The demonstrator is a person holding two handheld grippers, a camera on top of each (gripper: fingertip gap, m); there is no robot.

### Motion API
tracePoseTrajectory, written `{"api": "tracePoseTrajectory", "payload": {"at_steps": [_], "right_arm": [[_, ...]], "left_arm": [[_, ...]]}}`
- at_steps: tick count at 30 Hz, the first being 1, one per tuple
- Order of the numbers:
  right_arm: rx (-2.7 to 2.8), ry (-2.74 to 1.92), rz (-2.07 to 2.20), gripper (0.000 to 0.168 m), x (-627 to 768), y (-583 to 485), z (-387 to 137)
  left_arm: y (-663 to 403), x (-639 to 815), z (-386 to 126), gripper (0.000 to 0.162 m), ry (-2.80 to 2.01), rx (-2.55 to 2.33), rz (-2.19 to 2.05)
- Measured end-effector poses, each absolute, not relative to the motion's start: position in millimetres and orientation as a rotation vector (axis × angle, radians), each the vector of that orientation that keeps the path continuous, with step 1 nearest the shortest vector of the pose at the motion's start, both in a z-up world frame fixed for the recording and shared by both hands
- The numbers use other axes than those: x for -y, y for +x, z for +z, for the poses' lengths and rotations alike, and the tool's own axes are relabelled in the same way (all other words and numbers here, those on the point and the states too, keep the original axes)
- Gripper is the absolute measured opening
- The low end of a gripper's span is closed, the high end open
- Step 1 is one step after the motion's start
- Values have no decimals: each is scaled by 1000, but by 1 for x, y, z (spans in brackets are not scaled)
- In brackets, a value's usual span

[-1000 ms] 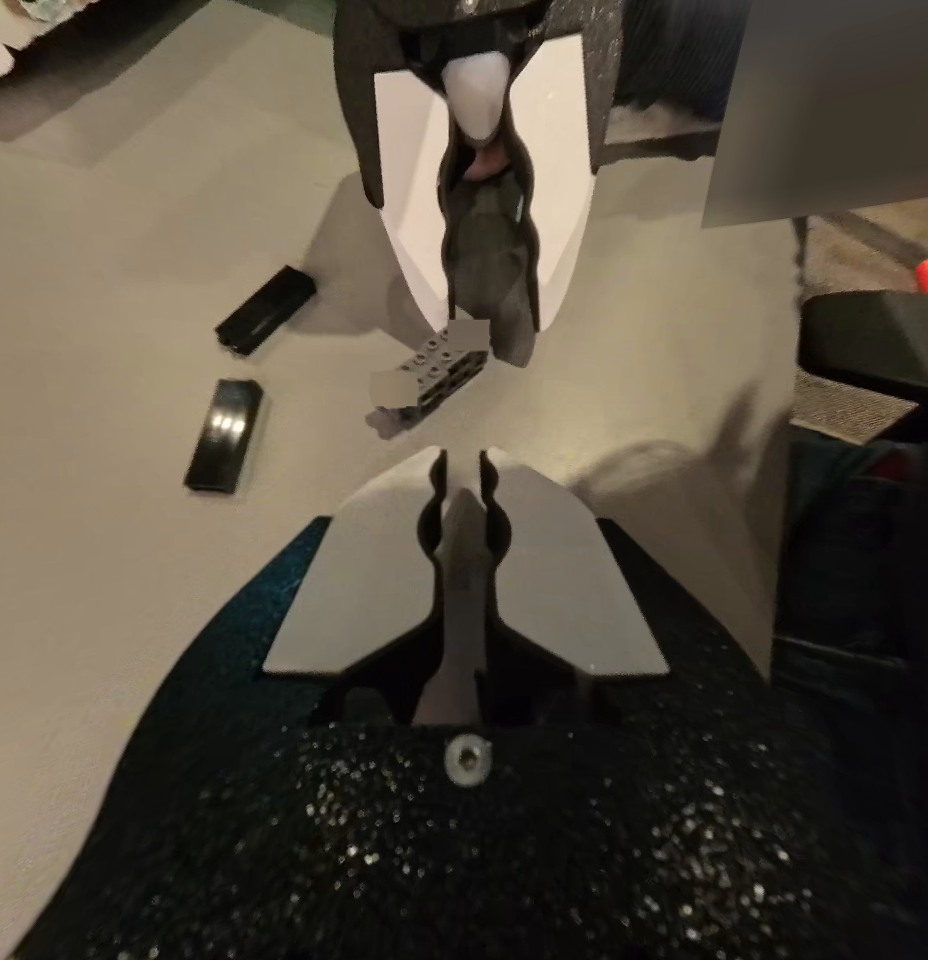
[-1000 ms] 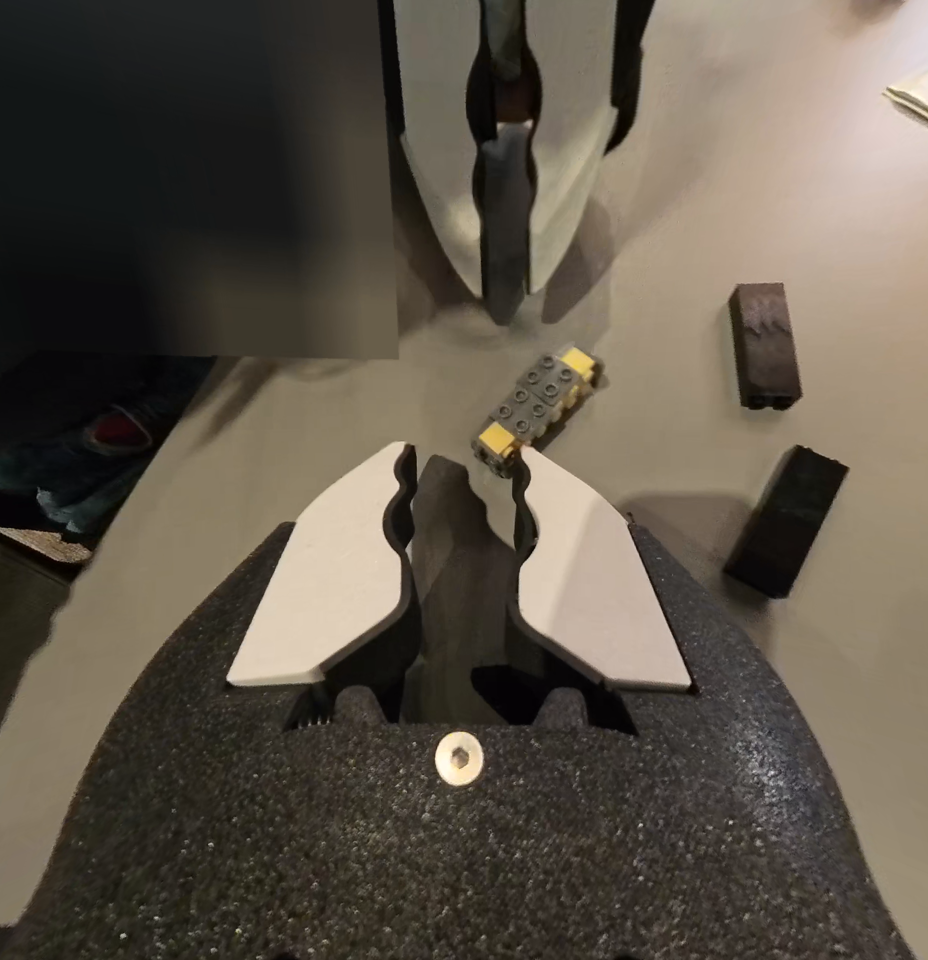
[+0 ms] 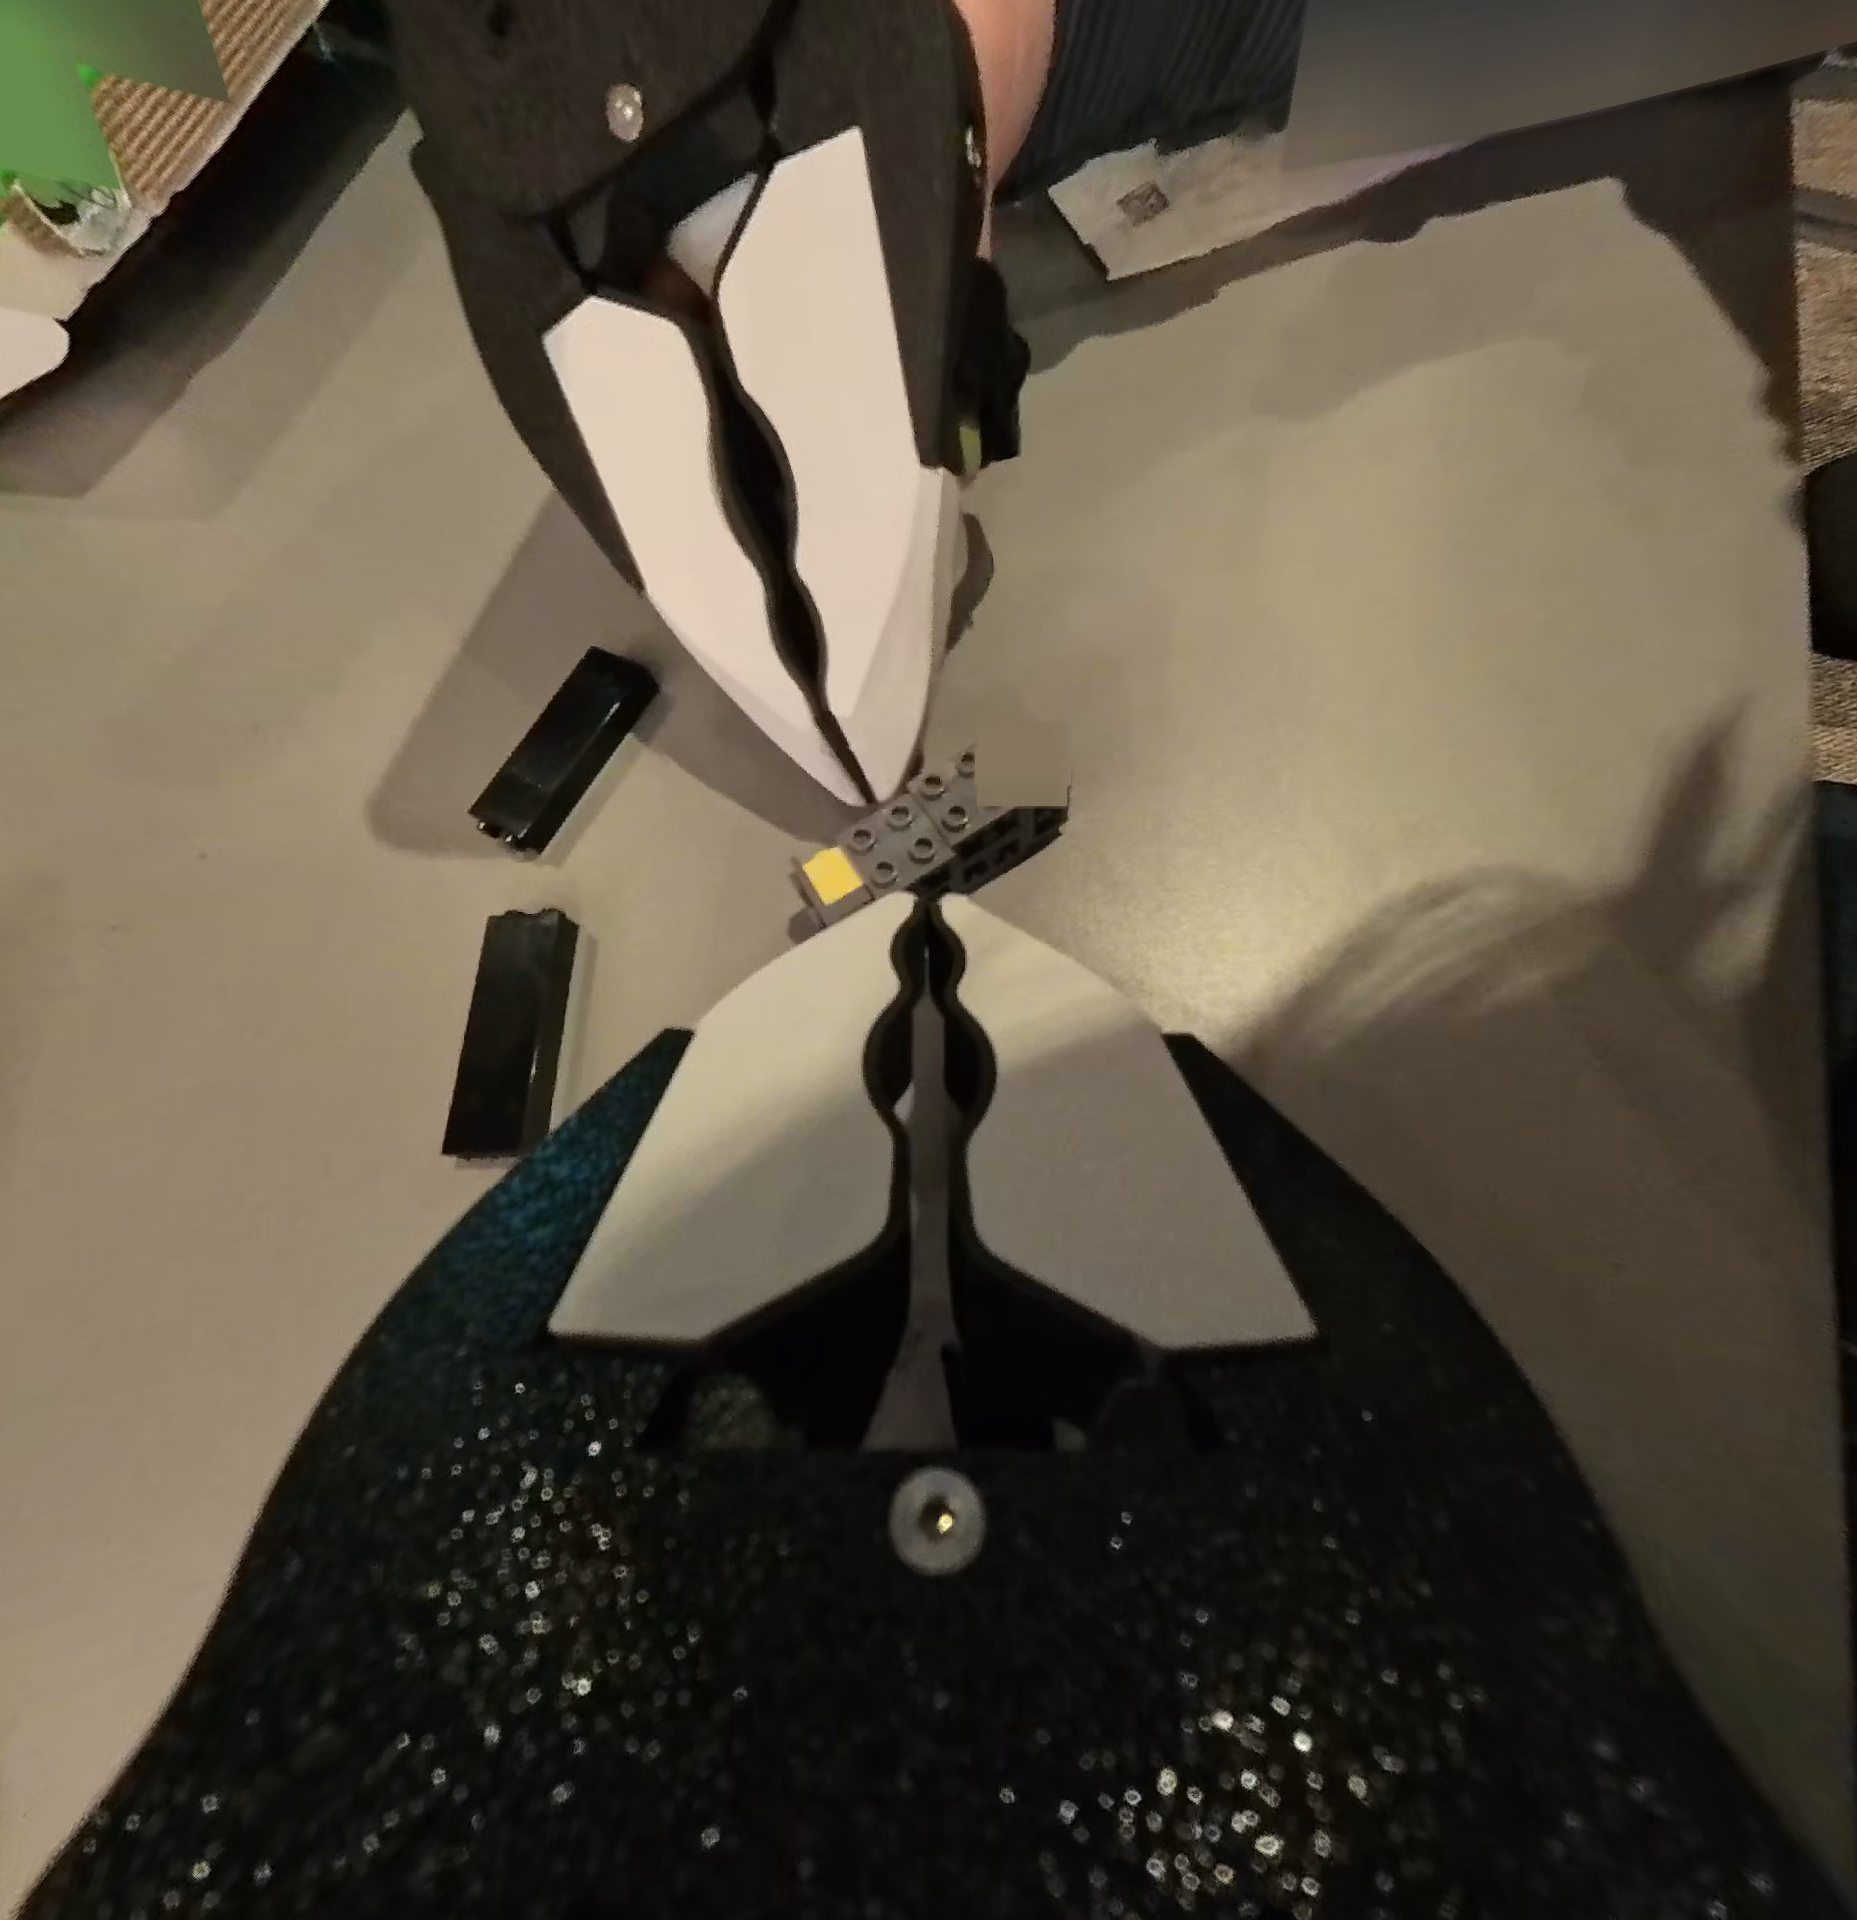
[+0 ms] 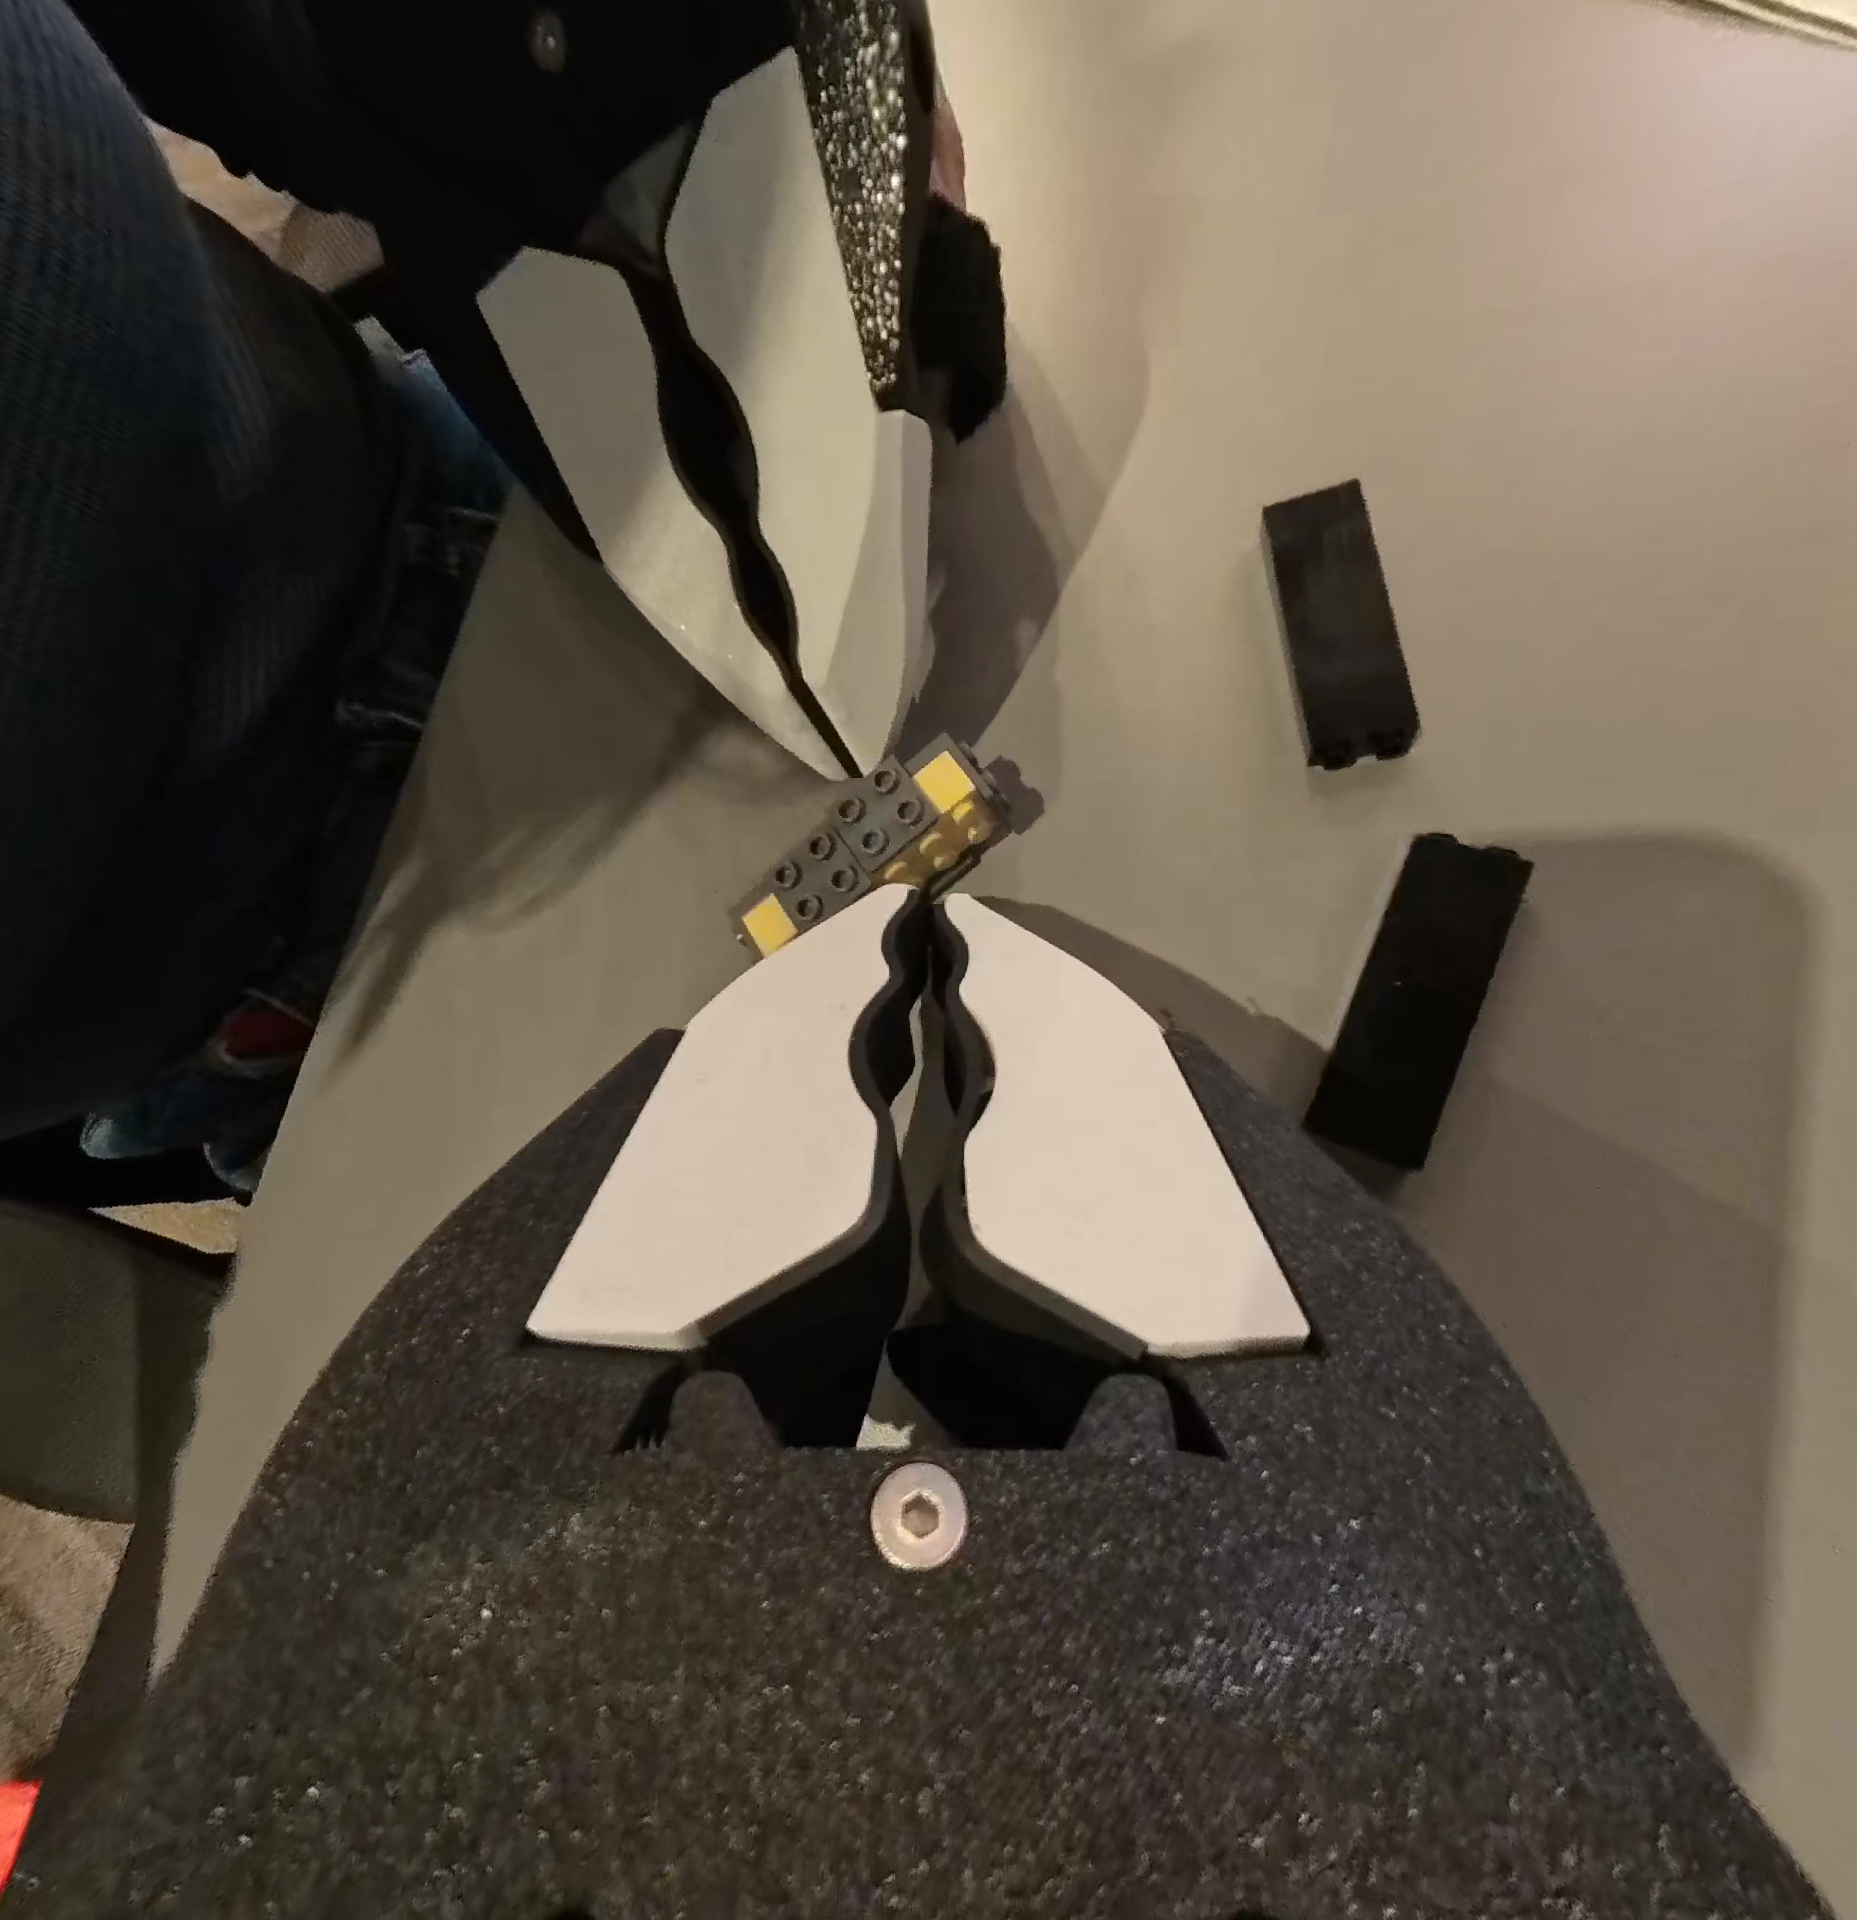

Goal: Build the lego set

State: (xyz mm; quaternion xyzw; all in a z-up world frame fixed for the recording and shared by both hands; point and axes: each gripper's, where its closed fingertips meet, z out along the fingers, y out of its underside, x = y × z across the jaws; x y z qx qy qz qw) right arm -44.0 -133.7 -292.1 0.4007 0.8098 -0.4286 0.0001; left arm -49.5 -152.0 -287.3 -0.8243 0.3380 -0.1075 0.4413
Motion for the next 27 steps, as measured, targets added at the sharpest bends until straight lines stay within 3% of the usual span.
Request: {"api": "tracePoseTrajectory", "payload": {"at_steps": [1,27], "right_arm": [[-2546,1256,-1347,0,135,-43,-292],[-2659,1299,-1398,0,136,-44,-292]], "left_arm": [[-49,152,-287,0,-2044,-838,-269],[-59,147,-282,0,-2013,-820,-253]]}}
